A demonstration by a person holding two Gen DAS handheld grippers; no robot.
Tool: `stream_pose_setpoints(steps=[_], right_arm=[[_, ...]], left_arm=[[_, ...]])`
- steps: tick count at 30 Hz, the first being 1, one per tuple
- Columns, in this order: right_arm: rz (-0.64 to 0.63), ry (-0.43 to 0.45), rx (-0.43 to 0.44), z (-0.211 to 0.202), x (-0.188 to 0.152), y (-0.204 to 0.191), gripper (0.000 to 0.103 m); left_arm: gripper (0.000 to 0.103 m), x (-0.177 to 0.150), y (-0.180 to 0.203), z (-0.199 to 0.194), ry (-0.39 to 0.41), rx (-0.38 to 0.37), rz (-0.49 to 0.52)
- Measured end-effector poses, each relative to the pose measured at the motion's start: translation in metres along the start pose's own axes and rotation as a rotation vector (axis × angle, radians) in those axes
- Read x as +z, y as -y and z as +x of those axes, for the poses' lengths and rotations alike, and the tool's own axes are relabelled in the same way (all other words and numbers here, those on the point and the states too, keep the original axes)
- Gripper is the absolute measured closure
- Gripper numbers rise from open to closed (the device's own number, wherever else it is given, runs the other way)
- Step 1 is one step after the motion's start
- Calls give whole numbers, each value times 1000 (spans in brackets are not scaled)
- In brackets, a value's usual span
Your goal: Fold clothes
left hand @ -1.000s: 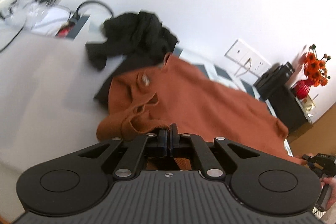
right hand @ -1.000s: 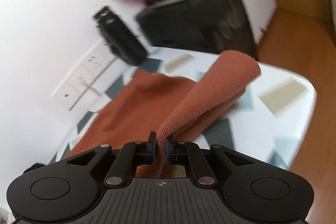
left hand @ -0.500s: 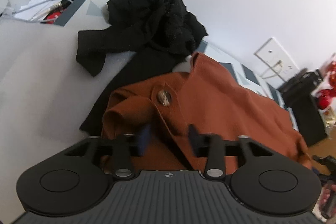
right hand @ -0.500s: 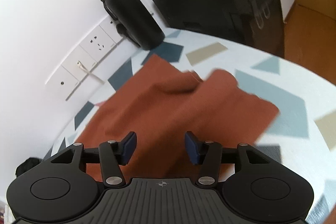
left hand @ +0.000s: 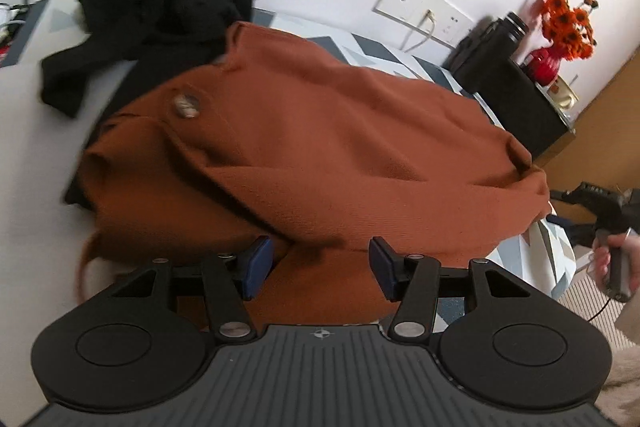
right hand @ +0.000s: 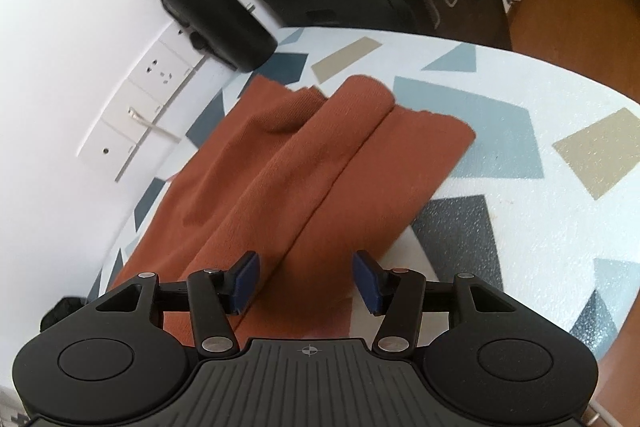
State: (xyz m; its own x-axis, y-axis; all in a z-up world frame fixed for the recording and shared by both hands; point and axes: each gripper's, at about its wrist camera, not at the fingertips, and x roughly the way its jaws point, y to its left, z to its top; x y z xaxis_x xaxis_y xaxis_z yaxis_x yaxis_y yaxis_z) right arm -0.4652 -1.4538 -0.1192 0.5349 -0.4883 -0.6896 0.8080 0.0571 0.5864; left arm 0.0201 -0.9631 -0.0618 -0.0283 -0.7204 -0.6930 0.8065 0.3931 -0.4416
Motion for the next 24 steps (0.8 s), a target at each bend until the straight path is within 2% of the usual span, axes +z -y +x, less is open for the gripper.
stream_pose_setpoints(steps=[5, 9, 11, 13, 15, 16, 18, 19, 20, 24], right_arm=[[-5, 18, -16, -8, 11, 6, 54], [2, 27, -21, -13, 17, 13, 54], [1, 28, -25, -14, 18, 15, 54], [4, 24, -25, -13, 17, 16, 54], [0, 17, -23, -13, 16, 16, 54], [-4, 15, -25, -14, 15, 16, 54], [-9, 12, -30, -14, 13, 15, 54], [-7, 11, -33, -15, 13, 16, 54], [-4, 11, -35, -15, 12, 16, 54], [0, 13, -41, -18, 12, 19, 53]], left_arm=[[49, 0, 35, 21, 20, 46, 219], [46, 1, 47, 12, 92, 23, 341], [38, 4, 41, 19, 58, 80, 332], [38, 5, 30, 33, -6, 139, 303], [38, 1, 24, 37, -15, 155, 301], [33, -1, 22, 38, -13, 155, 301], [16, -1, 24, 41, -24, 124, 300], [5, -1, 27, 44, -35, 114, 311], [0, -3, 32, 48, -43, 125, 343], [0, -14, 49, 62, -61, 201, 471]])
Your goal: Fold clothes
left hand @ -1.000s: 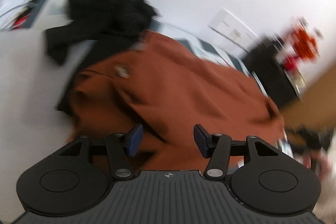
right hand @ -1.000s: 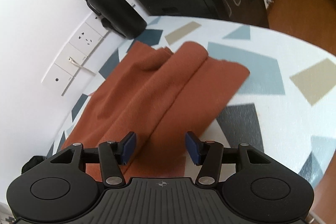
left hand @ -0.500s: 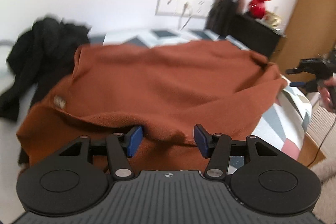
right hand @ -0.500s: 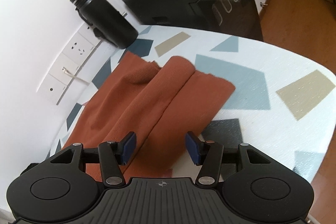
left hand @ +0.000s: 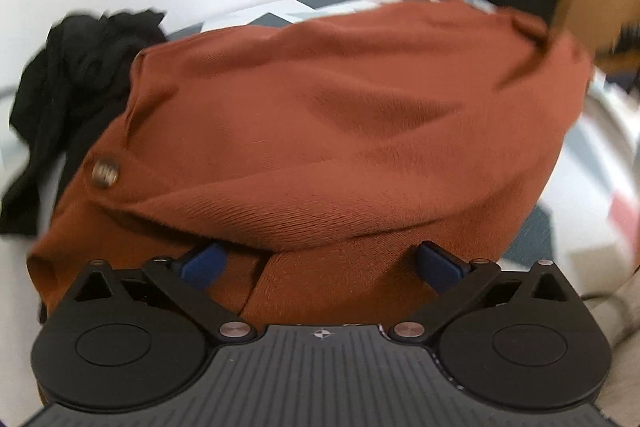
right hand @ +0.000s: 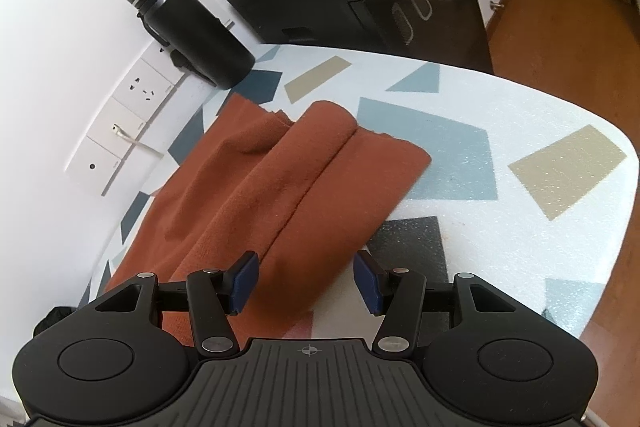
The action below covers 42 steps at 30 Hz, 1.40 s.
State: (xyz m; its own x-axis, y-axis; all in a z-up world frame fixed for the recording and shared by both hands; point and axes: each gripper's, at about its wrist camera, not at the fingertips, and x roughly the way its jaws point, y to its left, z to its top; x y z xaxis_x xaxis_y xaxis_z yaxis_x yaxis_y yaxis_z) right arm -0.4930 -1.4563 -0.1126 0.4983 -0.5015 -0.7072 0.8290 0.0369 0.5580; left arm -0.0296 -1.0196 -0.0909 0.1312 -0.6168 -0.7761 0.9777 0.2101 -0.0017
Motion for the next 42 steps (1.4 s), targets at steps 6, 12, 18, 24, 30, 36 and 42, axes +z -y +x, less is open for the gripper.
stream_pose_setpoints(steps=[6, 12, 18, 24, 30, 36, 42], right_arm=[[14, 5, -8, -3, 0, 7, 51], [33, 0, -12, -2, -2, 14, 51], [44, -9, -8, 1, -2, 14, 50], [50, -16, -4, 5, -1, 14, 50], [51, -26, 2, 10, 0, 13, 50], [58, -27, 2, 11, 0, 15, 50], [52, -12, 8, 8, 3, 18, 50]], left_arm=[[0, -1, 1, 3, 15, 19, 1], [0, -3, 3, 4, 42, 34, -4], [0, 9, 9, 9, -9, 70, -35], [0, 16, 6, 12, -41, 58, -26], [0, 13, 9, 12, -23, 64, -29], [0, 8, 9, 11, 21, 56, -16], [0, 14, 7, 11, 5, 32, -19]])
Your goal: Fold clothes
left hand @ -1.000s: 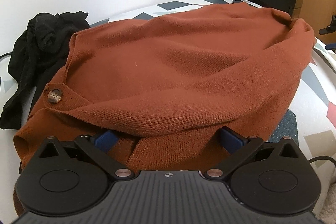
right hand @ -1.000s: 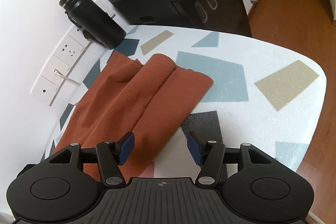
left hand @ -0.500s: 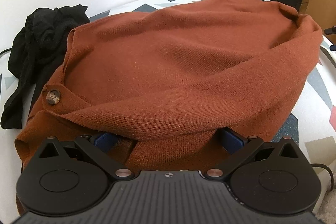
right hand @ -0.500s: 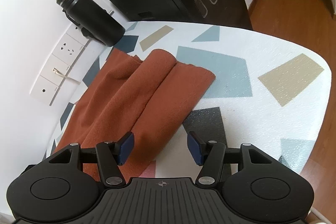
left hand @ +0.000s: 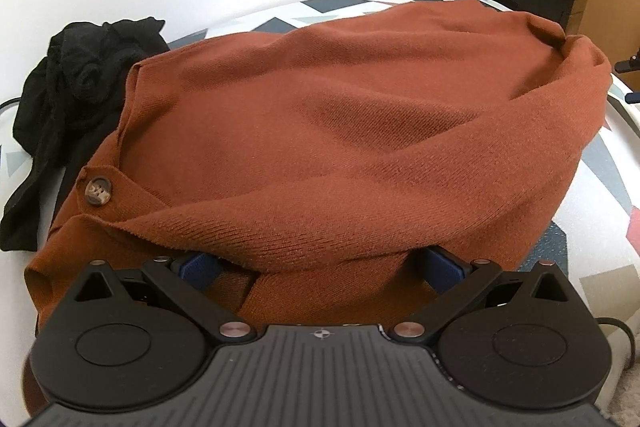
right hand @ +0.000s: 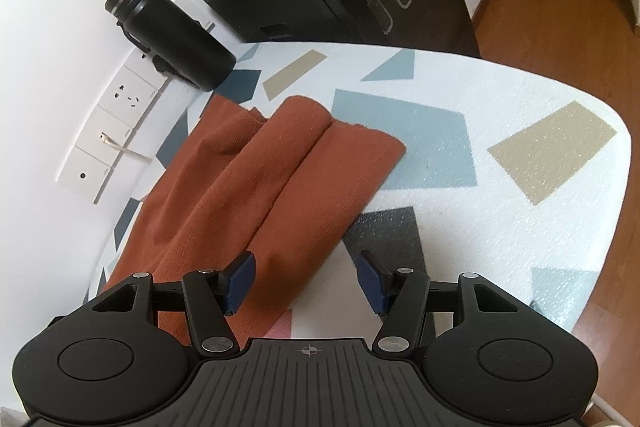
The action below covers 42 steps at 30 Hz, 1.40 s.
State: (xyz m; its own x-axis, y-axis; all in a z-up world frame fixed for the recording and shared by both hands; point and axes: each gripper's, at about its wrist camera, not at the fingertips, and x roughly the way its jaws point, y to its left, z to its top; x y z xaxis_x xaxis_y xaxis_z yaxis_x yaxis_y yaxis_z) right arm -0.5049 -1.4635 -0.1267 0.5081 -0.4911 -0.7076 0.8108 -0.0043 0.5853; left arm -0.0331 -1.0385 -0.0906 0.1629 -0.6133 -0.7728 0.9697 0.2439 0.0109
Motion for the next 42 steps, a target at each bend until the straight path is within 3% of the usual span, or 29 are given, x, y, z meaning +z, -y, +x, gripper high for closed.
stream_pose_setpoints(steps=[3, 6, 8, 10, 13, 15, 17, 18, 24, 29, 33, 36, 40, 42], right_arm=[[-8, 4, 3, -1, 3, 0, 50], [-18, 6, 4, -1, 5, 0, 50], [-19, 1, 2, 1, 5, 1, 50], [-16, -3, 1, 3, 4, 2, 50], [-25, -11, 1, 6, 4, 0, 50], [-33, -11, -1, 7, 5, -1, 50], [-41, -7, 1, 7, 9, -3, 50], [-41, -1, 4, 7, 12, -4, 50], [-5, 24, 39, 10, 38, -5, 50], [34, 9, 83, 28, 54, -10, 50], [46, -41, 70, 56, 62, -18, 51], [51, -33, 145, 69, 74, -34, 55], [64, 54, 334, 72, 93, -59, 55], [28, 62, 327, 71, 100, -70, 54]], left_arm=[[19, 6, -4, -11, 16, -113, -24], [23, 7, -6, -23, 53, -179, -18], [45, 5, -10, -28, 78, -194, -33], [51, 4, -14, -30, 92, -217, -72], [51, 3, -17, -26, 71, -227, -102], [63, 1, -14, -20, 37, -184, -96], [92, 0, -14, -24, 37, -149, -105], [94, 0, -14, -27, 38, -133, -112], [95, 4, -29, -79, 171, -181, -269], [96, 4, -34, -102, 206, -215, -379], [97, 2, -37, -111, 229, -229, -449], [97, 1, -37, -113, 225, -211, -442], [97, -5, -37, -108, 194, -162, -445], [97, -7, -39, -104, 185, -137, -463]])
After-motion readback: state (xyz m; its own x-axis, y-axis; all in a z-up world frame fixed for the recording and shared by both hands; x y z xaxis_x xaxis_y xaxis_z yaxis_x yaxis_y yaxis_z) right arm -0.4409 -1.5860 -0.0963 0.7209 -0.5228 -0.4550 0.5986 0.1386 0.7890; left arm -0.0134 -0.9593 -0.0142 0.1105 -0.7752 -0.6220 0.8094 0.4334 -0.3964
